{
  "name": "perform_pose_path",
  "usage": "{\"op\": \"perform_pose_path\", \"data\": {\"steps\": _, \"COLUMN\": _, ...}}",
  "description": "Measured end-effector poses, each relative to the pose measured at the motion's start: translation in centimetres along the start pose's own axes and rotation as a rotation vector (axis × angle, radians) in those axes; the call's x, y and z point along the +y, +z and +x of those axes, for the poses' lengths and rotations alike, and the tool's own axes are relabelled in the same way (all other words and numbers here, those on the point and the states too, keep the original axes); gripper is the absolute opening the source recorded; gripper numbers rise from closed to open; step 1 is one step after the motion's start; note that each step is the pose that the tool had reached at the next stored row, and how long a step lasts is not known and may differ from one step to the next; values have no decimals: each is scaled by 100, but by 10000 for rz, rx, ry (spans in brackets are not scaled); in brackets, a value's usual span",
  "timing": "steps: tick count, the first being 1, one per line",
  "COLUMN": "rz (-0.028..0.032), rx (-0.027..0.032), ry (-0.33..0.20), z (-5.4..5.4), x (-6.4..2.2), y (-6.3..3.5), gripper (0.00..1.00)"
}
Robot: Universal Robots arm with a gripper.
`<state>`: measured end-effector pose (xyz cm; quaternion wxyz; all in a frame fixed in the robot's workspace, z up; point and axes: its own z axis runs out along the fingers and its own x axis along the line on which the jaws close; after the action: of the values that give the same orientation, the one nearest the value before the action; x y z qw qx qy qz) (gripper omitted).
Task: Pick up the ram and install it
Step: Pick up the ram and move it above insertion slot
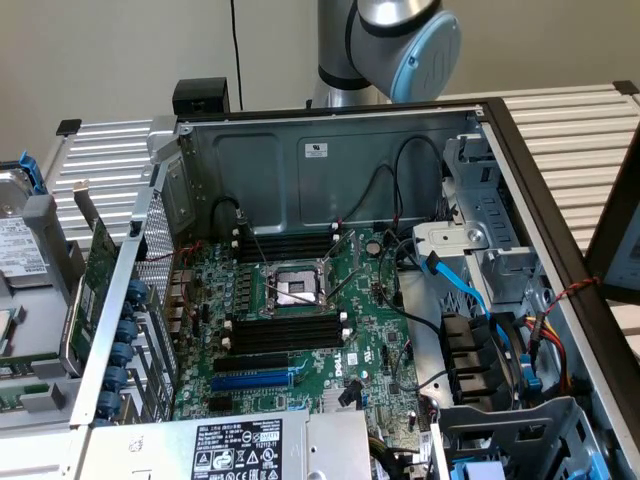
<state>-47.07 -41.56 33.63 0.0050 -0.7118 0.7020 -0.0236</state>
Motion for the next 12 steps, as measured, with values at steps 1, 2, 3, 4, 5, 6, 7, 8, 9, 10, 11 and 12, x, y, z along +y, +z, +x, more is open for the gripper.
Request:
{"op": "perform_pose_path", "data": {"steps": 1, "rz": -3, "rx": 5, "ry": 136, "z": -1, "x": 1, "y": 19, "gripper": 36}}
{"op": "perform_pose_path", "data": {"steps": 2, "rz": -6, "rx": 9, "ry": 229, "z": -2, "x": 3, "y": 37, "gripper": 36}}
{"op": "perform_pose_path", "data": {"steps": 3, "rz": -7, "rx": 11, "ry": 286, "z": -2, "x": 6, "y": 55, "gripper": 36}}
{"op": "perform_pose_path", "data": {"steps": 4, "rz": -8, "rx": 13, "ry": 326, "z": -2, "x": 9, "y": 73, "gripper": 36}}
{"op": "perform_pose_path", "data": {"steps": 5, "rz": -9, "rx": 14, "ry": 363, "z": -3, "x": 12, "y": 91, "gripper": 36}}
{"op": "perform_pose_path", "data": {"steps": 6, "rz": -10, "rx": 15, "ry": 394, "z": -3, "x": 14, "y": 108, "gripper": 36}}
{"op": "perform_pose_path", "data": {"steps": 7, "rz": -11, "rx": 17, "ry": 420, "z": -3, "x": 15, "y": 127, "gripper": 36}}
{"op": "perform_pose_path", "data": {"steps": 8, "rz": -12, "rx": 17, "ry": 439, "z": -3, "x": 16, "y": 145, "gripper": 36}}
{"op": "perform_pose_path", "data": {"steps": 9, "rz": -12, "rx": 18, "ry": 456, "z": -3, "x": 17, "y": 163, "gripper": 36}}
{"op": "perform_pose_path", "data": {"steps": 10, "rz": -12, "rx": 19, "ry": 475, "z": -1, "x": 18, "y": 182, "gripper": 36}}
{"op": "perform_pose_path", "data": {"steps": 11, "rz": -13, "rx": 19, "ry": 491, "z": 0, "x": 18, "y": 199, "gripper": 36}}
{"op": "perform_pose_path", "data": {"steps": 12, "rz": -14, "rx": 20, "ry": 508, "z": 3, "x": 19, "y": 217, "gripper": 36}}
